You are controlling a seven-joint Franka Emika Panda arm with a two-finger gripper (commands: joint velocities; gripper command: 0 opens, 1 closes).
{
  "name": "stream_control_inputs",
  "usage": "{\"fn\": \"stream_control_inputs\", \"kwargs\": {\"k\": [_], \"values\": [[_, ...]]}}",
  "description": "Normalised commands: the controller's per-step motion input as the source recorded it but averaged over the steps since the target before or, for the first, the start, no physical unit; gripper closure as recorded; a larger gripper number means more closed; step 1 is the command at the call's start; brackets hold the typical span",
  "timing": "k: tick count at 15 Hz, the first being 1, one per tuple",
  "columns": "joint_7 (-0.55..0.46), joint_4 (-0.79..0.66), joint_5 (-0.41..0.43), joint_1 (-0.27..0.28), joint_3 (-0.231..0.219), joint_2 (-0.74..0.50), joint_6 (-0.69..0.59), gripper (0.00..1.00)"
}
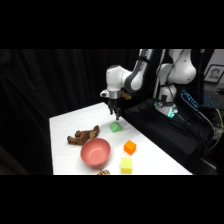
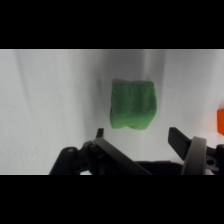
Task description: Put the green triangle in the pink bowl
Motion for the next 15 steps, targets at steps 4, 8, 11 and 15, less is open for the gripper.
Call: {"fn": "stream_control_inputs", "kwargs": {"k": [4, 8, 11, 15], "values": [[-0.02, -0.06, 0.049, -0.079, 0.067, 0.13, 0.28, 0.0], [-0.04, -0.04, 0.191, -0.115, 0.151, 0.15, 0.29, 0.0], [-0.08, -0.01, 0.292, -0.17, 0.238, 0.14, 0.33, 0.0], [-0.05, 0.04, 0.17, -0.185, 0.214, 0.18, 0.32, 0.0]]}}
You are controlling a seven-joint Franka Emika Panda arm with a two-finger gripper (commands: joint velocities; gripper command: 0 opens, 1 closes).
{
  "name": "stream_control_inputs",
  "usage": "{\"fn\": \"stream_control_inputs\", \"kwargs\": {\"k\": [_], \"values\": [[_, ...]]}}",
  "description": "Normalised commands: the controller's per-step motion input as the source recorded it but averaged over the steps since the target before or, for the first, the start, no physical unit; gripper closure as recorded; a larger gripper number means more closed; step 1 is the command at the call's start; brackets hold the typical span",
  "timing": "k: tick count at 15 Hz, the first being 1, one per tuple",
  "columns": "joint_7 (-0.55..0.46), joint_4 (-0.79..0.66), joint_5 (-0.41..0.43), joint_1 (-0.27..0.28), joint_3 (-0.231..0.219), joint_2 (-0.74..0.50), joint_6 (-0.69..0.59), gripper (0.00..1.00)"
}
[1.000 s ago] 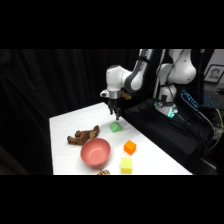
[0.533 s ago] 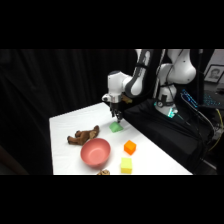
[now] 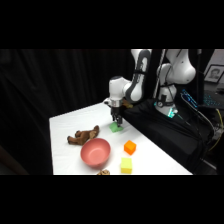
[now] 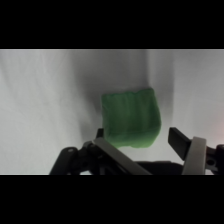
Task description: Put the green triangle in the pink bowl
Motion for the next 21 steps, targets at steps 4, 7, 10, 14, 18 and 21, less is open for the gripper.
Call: {"fn": "stream_control_inputs", "kwargs": {"k": [4, 7, 10, 14, 18, 21], "values": [[0.0, 0.04, 0.04, -0.179, 0.178, 0.17, 0.25, 0.0], [0.02, 0.04, -0.007, -0.178, 0.179, 0.11, 0.21, 0.25], [0.04, 0.04, -0.05, -0.16, 0.135, 0.06, 0.18, 0.43], [0.05, 0.03, -0.092, -0.109, 0.068, 0.03, 0.15, 0.72], [0.09, 0.0, -0.156, -0.013, -0.036, -0.04, 0.1, 0.97], [0.13, -0.06, -0.204, 0.087, -0.124, -0.2, -0.04, 0.95]]}}
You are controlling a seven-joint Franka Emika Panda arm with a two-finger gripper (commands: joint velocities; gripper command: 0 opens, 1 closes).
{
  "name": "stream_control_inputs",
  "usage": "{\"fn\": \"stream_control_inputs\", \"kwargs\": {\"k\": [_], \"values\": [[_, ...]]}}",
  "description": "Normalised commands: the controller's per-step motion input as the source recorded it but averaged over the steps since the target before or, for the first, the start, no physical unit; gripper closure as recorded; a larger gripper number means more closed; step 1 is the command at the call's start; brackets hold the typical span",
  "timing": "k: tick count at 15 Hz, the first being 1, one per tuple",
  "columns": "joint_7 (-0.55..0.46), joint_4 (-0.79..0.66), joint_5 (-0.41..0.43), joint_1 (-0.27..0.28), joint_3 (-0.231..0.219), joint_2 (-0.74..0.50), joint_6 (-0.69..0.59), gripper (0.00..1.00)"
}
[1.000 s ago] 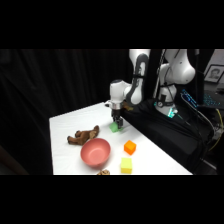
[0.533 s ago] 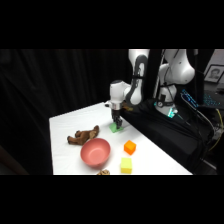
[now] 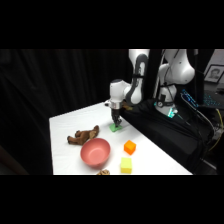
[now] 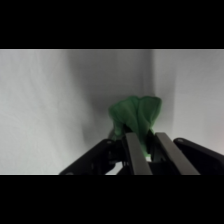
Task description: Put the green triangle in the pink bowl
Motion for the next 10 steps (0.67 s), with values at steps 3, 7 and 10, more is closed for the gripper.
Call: {"fn": "stream_control_inputs", "kwargs": {"k": [3, 7, 10], "values": [[0.18, -0.07, -0.257, 0.202, -0.223, -0.33, -0.17, 0.93], [0.22, -0.04, -0.277, 0.239, -0.241, -0.4, -0.35, 0.93], [0.26, 0.01, -0.324, 0.207, -0.194, -0.4, -0.41, 0.93]]}}
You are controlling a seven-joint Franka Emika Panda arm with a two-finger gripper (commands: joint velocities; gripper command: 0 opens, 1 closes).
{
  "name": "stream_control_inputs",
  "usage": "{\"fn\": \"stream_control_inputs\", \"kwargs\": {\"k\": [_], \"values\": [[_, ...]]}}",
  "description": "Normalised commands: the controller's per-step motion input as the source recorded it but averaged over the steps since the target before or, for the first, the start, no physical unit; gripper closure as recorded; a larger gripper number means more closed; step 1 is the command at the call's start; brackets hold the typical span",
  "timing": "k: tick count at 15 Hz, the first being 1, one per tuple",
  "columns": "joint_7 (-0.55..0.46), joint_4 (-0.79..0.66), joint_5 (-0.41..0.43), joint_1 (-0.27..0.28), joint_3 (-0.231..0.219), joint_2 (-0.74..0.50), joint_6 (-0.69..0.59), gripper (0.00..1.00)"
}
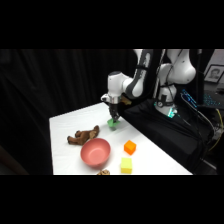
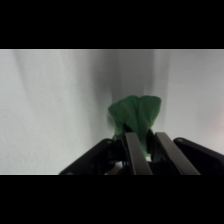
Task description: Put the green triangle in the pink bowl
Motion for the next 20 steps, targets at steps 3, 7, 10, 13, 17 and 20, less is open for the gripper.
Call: {"fn": "stream_control_inputs", "kwargs": {"k": [3, 7, 10, 13, 17, 20], "values": [[0.22, 0.06, -0.282, 0.132, -0.089, -0.36, -0.42, 0.93], [0.15, 0.1, -0.182, 0.074, -0.011, -0.3, -0.4, 0.93], [0.11, 0.11, -0.126, 0.046, 0.021, -0.27, -0.39, 0.92], [0.11, 0.13, -0.105, 0.056, 0.051, -0.22, -0.33, 0.92], [0.13, 0.23, 0.007, 0.086, 0.076, -0.01, -0.22, 0.92], [0.16, 0.31, 0.069, 0.097, 0.077, 0.15, -0.15, 0.92]]}}
